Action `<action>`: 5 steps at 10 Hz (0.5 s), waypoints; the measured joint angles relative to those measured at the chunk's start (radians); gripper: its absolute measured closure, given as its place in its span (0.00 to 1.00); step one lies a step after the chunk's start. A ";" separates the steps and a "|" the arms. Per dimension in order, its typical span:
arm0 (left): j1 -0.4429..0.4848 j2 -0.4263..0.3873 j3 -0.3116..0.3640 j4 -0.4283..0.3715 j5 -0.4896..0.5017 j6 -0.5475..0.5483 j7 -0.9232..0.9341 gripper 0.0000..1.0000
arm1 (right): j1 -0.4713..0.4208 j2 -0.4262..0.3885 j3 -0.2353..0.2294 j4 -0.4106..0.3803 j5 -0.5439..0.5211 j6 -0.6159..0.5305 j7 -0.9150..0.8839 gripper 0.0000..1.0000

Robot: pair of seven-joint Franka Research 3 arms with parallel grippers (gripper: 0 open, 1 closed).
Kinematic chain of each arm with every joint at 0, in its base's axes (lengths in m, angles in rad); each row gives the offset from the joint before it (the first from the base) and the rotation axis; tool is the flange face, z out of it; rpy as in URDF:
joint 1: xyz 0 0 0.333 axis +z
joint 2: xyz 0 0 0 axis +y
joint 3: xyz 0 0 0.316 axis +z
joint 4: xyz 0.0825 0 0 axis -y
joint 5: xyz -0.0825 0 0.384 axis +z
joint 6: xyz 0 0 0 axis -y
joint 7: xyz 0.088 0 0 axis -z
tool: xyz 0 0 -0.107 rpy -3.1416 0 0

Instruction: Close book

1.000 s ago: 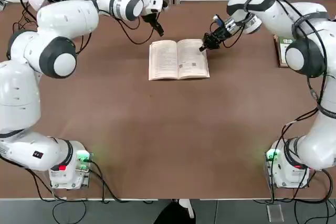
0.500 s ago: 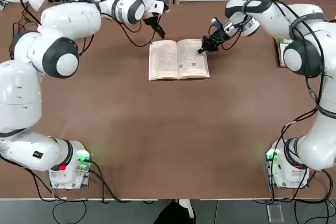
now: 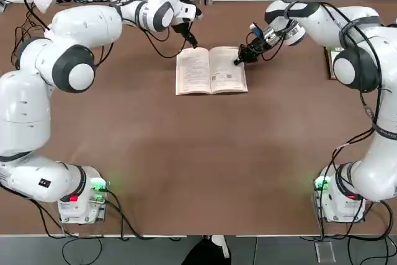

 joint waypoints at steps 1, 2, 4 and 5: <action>0.000 0.001 -0.002 0.000 -0.012 0.008 0.000 0.00 | 0.000 0.000 0.000 -0.001 0.000 0.007 -0.003 0.99; 0.000 0.002 -0.002 0.000 -0.026 0.012 0.000 0.00 | 0.000 0.000 0.000 -0.002 0.000 0.016 -0.004 0.99; 0.000 0.003 -0.003 0.000 -0.037 0.014 0.000 0.00 | 0.000 0.002 0.000 -0.005 0.000 0.024 -0.018 0.99; 0.000 0.004 -0.004 0.000 -0.039 0.015 0.000 0.00 | 0.000 0.005 0.000 -0.006 0.000 0.029 -0.026 0.99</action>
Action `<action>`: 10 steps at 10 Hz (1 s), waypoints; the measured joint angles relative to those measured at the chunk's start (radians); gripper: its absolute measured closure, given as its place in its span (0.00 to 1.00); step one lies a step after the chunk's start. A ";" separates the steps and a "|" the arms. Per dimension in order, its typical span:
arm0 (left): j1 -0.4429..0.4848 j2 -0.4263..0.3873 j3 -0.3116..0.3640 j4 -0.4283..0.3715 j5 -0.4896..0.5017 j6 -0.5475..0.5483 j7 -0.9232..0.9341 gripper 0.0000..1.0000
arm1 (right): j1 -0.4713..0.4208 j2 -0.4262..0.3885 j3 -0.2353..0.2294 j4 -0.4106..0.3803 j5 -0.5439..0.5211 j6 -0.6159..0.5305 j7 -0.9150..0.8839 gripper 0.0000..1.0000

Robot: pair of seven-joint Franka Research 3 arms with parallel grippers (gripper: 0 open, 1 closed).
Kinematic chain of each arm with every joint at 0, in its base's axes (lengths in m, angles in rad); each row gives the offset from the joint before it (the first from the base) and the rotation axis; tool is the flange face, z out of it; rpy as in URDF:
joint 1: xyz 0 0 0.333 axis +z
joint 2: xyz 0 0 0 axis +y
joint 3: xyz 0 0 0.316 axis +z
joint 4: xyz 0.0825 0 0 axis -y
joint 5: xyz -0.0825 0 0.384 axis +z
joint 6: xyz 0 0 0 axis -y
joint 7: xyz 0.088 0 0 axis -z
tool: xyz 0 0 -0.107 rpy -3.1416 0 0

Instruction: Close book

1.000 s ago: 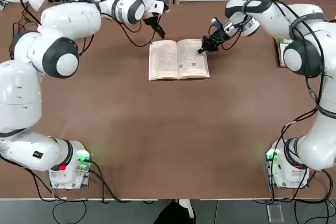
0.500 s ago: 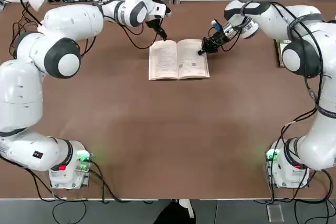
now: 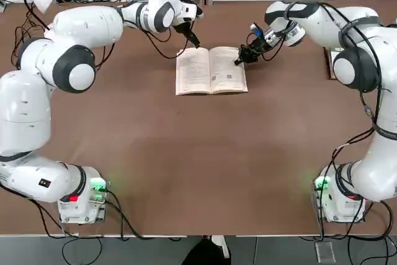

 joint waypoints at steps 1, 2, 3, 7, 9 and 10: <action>0.000 0.002 -0.001 0.000 0.000 0.000 0.000 0.00 | 0.000 0.004 0.000 -0.001 0.000 0.009 -0.005 0.99; 0.000 0.006 -0.003 0.000 -0.001 0.003 0.000 0.00 | 0.001 0.008 0.000 -0.003 0.000 0.018 -0.009 0.99; 0.000 0.009 -0.005 0.000 -0.001 0.007 0.000 0.00 | 0.002 0.012 0.000 -0.004 0.000 0.026 -0.013 0.99; 0.000 0.028 -0.013 0.000 -0.001 0.032 0.000 0.00 | 0.011 0.018 -0.001 -0.005 0.000 0.040 -0.015 0.99; 0.000 0.037 -0.016 0.000 -0.001 0.045 0.000 0.00 | 0.012 0.018 -0.001 -0.006 0.000 0.040 -0.018 0.99; 0.000 0.039 -0.017 0.000 -0.001 0.050 0.000 0.00 | 0.012 0.018 -0.001 -0.007 0.000 0.040 -0.018 0.99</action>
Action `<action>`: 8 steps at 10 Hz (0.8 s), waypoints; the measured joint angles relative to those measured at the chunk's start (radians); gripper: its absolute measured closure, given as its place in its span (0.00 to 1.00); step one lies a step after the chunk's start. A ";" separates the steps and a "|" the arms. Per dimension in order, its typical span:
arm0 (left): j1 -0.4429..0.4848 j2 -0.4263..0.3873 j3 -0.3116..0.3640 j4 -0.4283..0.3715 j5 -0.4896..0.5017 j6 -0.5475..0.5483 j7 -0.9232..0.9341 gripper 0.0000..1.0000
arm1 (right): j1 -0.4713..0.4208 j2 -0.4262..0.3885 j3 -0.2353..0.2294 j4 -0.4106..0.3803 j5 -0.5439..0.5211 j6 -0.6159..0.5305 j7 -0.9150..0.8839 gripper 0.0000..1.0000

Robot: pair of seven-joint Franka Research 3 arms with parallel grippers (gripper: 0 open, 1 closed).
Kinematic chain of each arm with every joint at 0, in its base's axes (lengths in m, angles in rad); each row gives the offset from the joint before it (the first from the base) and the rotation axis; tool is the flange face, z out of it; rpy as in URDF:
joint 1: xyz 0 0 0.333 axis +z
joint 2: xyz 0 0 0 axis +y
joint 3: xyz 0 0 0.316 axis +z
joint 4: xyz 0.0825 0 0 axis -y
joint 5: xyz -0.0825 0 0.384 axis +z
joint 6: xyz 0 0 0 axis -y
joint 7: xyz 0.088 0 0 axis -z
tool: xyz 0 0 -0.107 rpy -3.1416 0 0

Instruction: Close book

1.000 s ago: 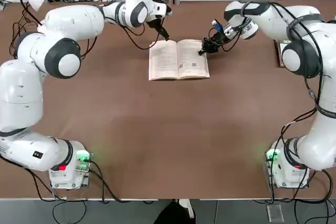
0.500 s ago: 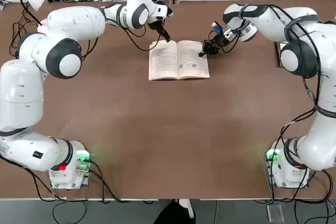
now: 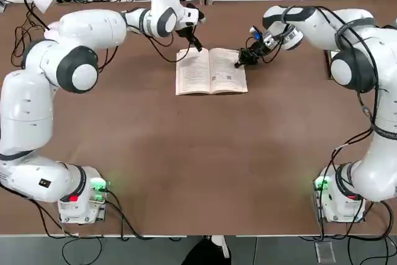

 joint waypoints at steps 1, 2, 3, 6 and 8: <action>0.000 0.002 -0.001 0.000 0.000 0.002 0.000 0.00 | 0.000 0.000 0.000 0.000 0.000 0.000 0.000 0.99; 0.000 0.005 -0.002 0.000 0.000 0.004 0.000 0.00 | 0.000 0.000 -0.001 -0.001 0.000 0.000 -0.001 0.99; 0.000 0.008 -0.003 0.000 0.000 0.010 0.001 0.00 | 0.000 0.000 -0.001 -0.001 0.000 0.000 -0.002 0.99; 0.001 0.021 -0.008 0.001 0.000 0.021 0.018 0.00 | 0.000 0.000 -0.002 -0.002 0.000 0.000 -0.003 0.99; 0.007 0.035 -0.010 0.006 -0.019 0.030 0.054 0.00 | 0.000 0.000 -0.004 -0.003 -0.001 0.000 -0.005 0.99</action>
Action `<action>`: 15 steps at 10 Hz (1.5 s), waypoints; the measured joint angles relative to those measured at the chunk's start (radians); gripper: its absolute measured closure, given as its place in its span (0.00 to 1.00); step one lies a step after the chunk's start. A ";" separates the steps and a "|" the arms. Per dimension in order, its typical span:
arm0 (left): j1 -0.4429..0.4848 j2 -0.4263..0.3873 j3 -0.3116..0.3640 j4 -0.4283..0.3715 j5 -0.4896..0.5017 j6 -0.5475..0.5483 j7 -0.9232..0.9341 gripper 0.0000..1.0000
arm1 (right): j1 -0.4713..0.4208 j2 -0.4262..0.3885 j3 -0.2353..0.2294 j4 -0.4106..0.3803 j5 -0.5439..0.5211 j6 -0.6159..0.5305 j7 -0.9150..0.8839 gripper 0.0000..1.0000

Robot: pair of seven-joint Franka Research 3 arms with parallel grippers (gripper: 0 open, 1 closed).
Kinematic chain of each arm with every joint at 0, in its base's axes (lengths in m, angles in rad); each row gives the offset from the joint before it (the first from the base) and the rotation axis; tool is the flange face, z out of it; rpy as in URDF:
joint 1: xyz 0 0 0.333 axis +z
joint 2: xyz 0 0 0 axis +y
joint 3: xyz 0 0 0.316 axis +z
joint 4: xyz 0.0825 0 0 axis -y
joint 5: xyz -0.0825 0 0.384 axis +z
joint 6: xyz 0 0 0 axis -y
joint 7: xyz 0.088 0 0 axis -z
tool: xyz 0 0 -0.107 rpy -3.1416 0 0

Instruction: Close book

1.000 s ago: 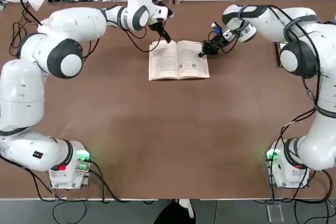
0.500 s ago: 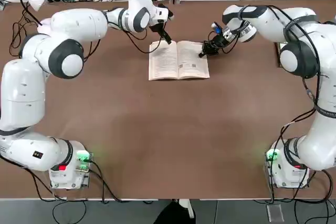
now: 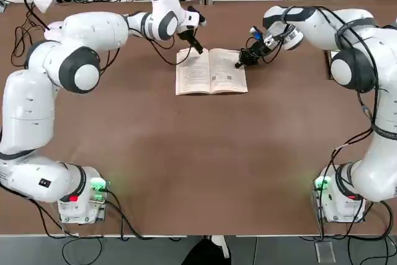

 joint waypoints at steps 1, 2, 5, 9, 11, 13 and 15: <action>0.005 0.009 -0.001 0.006 -0.031 0.002 0.033 0.00 | 0.000 0.000 -0.001 0.000 0.000 0.001 -0.001 0.99; 0.011 0.018 -0.001 0.011 -0.074 0.003 0.078 0.00 | 0.000 0.000 -0.001 -0.001 0.000 0.002 -0.002 0.99; 0.032 0.033 -0.002 0.017 -0.178 0.004 0.200 0.00 | 0.000 0.000 -0.001 -0.001 0.000 0.006 -0.005 0.99; 0.047 0.034 -0.005 0.020 -0.216 0.004 0.221 0.00 | 0.000 0.000 -0.002 -0.001 0.000 0.006 -0.006 0.99; 0.048 0.035 -0.006 0.020 -0.244 0.004 0.221 0.00 | 0.000 0.000 -0.002 -0.001 0.000 0.006 -0.007 0.99; 0.051 0.040 -0.006 0.020 -0.267 0.003 0.222 0.00 | 0.000 0.000 -0.002 -0.001 0.000 0.006 -0.007 0.99; 0.055 0.049 -0.007 0.020 -0.301 0.003 0.240 0.00 | 0.000 0.000 -0.002 -0.001 0.000 0.006 -0.008 0.99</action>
